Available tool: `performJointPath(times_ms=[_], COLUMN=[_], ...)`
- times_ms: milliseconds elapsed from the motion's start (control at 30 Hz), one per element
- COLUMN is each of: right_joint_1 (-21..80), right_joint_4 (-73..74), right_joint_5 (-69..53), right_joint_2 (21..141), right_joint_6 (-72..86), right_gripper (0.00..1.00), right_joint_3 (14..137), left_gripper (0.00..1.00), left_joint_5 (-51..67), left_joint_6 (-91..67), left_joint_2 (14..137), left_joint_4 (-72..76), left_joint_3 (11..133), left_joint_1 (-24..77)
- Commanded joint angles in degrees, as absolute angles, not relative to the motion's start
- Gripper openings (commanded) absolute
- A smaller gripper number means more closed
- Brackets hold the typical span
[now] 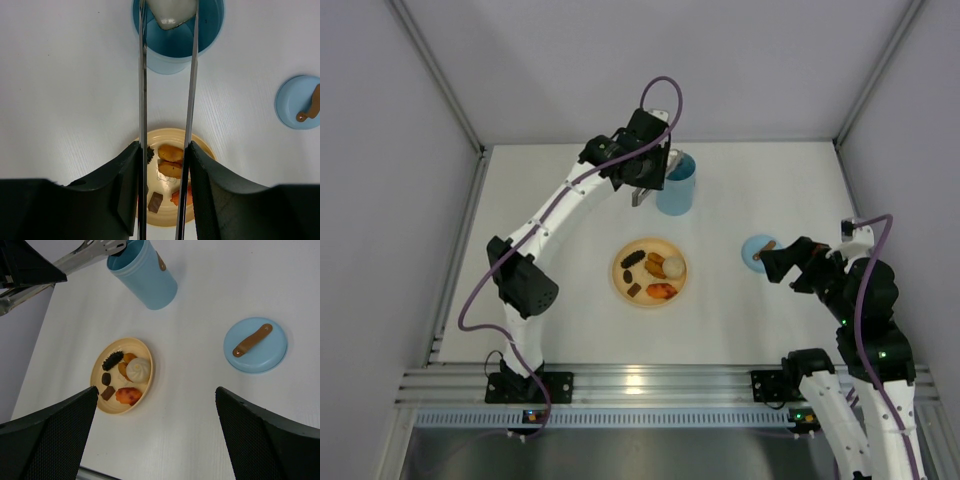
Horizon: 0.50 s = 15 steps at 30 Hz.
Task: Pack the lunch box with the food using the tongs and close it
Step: Place the fake food in the packing box.
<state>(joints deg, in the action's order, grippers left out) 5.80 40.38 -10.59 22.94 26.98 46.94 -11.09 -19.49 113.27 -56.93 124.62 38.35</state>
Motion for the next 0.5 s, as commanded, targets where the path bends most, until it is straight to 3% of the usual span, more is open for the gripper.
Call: performJointPath(times_ms=[0, 267, 333, 467], right_joint_1=[5.0, 5.0, 5.0, 5.0], right_joint_4=[41.7, 41.8, 41.8, 41.8], right_joint_5=[-10.2, -10.3, -10.4, -10.5], right_joint_2=[22.4, 22.4, 22.5, 22.5], right_joint_6=[26.0, 25.8, 26.0, 25.8], right_gripper=[0.99, 1.0, 0.99, 0.99], right_joint_3=[48.9, 48.9, 48.9, 49.0], left_gripper=[0.41, 0.55, 0.63, 0.65], left_joint_5=[-11.2, -10.4, -10.3, -10.3], left_joint_6=[-18.8, -18.5, -18.5, -18.1], left_joint_2=[113.5, 112.8, 112.5, 111.6], left_joint_4=[-53.3, -53.0, -53.1, -52.9], left_joint_3=[125.6, 125.6, 125.7, 126.1], left_joint_1=[38.3, 38.3, 38.3, 38.3])
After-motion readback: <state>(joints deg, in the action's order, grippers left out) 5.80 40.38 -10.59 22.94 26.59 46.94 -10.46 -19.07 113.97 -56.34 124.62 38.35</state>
